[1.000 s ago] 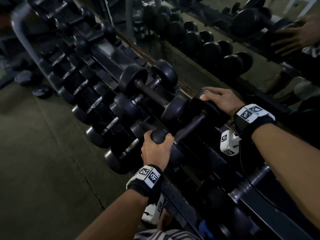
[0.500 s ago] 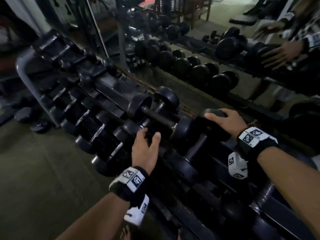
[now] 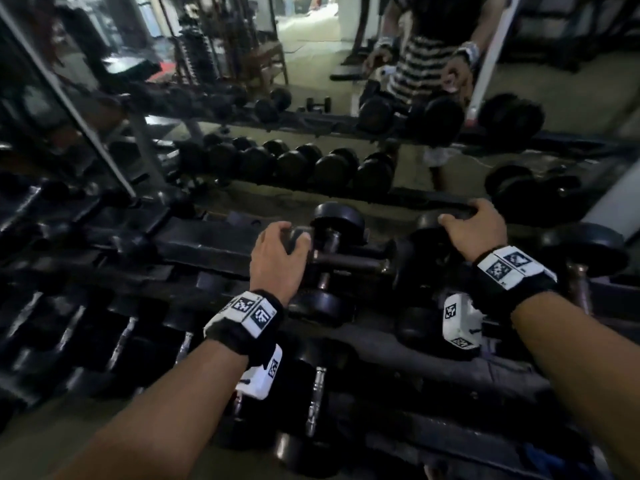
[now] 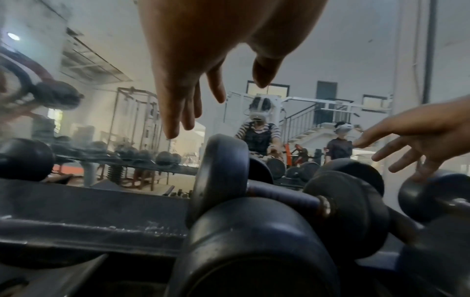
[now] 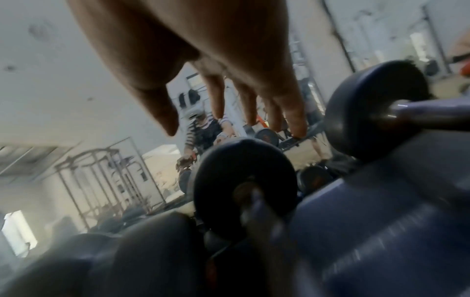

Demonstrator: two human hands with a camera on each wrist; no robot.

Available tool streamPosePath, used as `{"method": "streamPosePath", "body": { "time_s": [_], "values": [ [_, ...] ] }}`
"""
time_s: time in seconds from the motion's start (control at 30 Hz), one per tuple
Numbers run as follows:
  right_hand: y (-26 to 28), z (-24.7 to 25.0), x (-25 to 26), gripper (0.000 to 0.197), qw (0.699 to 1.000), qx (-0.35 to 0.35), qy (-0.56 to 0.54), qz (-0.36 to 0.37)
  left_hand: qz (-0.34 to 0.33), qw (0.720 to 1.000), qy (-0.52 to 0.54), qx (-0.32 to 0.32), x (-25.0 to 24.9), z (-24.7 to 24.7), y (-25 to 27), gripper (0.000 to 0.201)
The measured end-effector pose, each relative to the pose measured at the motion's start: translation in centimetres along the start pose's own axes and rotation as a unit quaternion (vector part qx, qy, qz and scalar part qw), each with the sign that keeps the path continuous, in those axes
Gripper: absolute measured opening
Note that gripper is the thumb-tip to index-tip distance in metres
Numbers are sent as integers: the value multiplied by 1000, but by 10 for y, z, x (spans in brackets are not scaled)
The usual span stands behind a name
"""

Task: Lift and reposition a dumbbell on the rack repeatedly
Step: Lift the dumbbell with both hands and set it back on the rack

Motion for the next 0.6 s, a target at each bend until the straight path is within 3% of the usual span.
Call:
{"method": "streamPosePath", "body": {
  "time_s": [0.07,0.23,0.4,0.6],
  "values": [
    [31,0,8,61,999,-21,-19,-31,-4,999,11,34,4,9,-3,45],
    [86,-17,6,57,994,49,-43,-86,20,993,38,113,1,5,-16,61],
    [91,-29,7,55,990,68,-47,-114,74,987,64,129,8,-13,-19,79],
    [70,-51,19,63,978,112,-103,-141,117,984,63,120,19,-27,-38,84]
  ]
}}
Point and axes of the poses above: each hand's wrist, its own y-axis away from the middle knuckle, its own z-axis out of the back of the hand, x = y × z, the point moved 2 cm from there along -y, towards the middle knuckle, and after that the axes turned 14 degrees about y, right-handed, at the moved point
